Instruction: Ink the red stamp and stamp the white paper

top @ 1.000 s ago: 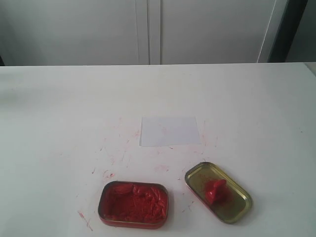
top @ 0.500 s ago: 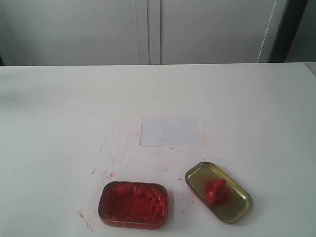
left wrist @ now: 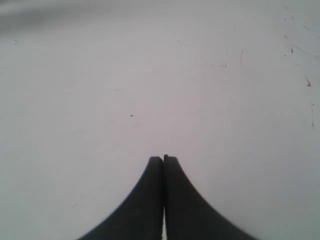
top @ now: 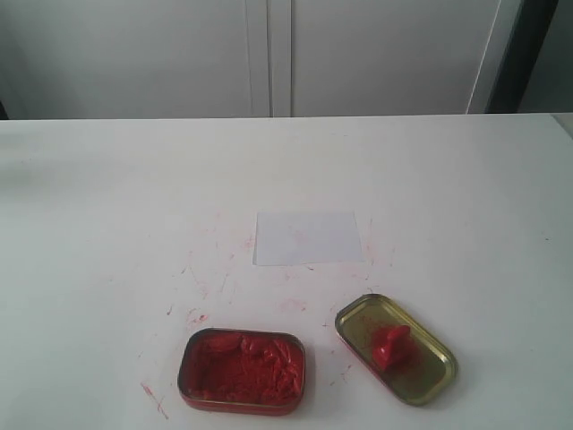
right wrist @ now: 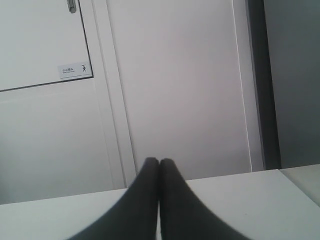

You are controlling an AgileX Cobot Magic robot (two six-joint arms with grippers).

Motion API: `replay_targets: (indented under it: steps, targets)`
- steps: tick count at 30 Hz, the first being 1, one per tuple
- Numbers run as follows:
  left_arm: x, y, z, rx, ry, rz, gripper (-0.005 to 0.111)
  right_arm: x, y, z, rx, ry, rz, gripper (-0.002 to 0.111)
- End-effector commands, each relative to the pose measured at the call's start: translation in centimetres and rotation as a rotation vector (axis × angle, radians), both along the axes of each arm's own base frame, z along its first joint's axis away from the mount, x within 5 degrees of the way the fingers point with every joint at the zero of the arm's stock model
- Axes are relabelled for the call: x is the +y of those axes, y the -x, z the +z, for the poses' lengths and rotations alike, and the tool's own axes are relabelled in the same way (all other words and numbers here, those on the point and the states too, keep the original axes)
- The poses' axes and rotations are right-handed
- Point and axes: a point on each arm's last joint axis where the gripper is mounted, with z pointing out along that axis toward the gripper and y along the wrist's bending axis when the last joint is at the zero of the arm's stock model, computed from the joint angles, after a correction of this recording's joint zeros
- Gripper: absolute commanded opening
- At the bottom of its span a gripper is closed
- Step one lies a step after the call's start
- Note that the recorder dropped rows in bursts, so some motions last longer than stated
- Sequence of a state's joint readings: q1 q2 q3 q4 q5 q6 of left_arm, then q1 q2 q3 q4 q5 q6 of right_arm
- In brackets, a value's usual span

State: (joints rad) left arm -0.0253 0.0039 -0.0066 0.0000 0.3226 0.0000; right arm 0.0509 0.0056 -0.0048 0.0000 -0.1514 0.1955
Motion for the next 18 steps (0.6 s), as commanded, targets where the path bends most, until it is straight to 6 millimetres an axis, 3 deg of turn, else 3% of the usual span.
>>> replay_targets:
  steps: [1,10,18]
  targets:
    - [0.0,0.0,-0.3,0.011,0.006,0.001,0.000,0.0,0.1,0.0,-0.015,-0.001,-0.001,0.000]
    - [0.0,0.0,-0.3,0.011,0.006,0.001,0.000,0.0,-0.1,-0.7,0.064,0.013,-0.003,0.000]
    - [0.0,0.0,-0.3,0.011,0.006,0.001,0.000,0.0,0.5,1.9,0.082,0.047,-0.009,0.000]
